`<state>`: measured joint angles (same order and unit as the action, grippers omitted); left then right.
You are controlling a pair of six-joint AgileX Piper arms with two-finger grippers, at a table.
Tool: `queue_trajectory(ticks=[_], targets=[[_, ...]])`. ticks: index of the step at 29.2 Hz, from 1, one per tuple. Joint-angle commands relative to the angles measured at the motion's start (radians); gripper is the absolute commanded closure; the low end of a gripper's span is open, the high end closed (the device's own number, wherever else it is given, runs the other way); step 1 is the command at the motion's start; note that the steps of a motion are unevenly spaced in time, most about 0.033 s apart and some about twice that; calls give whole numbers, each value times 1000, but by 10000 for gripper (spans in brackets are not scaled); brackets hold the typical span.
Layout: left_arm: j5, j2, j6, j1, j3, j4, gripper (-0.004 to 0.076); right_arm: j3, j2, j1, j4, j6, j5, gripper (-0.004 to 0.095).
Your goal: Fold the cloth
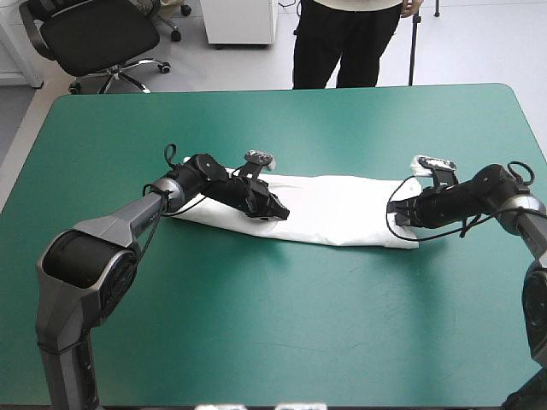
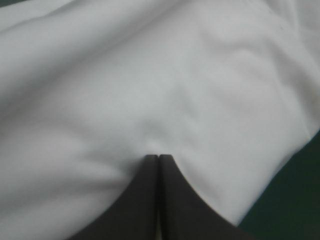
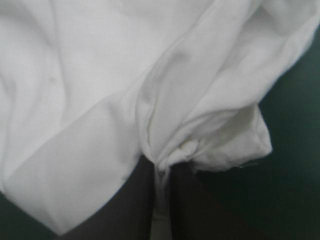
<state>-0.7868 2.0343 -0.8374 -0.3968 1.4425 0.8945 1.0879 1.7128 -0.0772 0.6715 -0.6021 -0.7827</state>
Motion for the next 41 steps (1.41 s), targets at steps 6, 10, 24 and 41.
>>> queue_trajectory(ticks=[6, 10, 24, 41], targets=[[65, -95, 5, 4, 26, -3, 741, 102, -113, 22, 113, -47, -93, 915], [70, -215, 46, 22, 77, -139, 741, 165, -113, 103, 113, -29, -86, 915], [-339, -597, 588, 47, 342, -911, 741, 773, 164, 534, -38, 213, -156, 909], [-415, -673, 603, 47, 335, -919, 741, 1663, 733, 742, -191, 390, -443, 809]])
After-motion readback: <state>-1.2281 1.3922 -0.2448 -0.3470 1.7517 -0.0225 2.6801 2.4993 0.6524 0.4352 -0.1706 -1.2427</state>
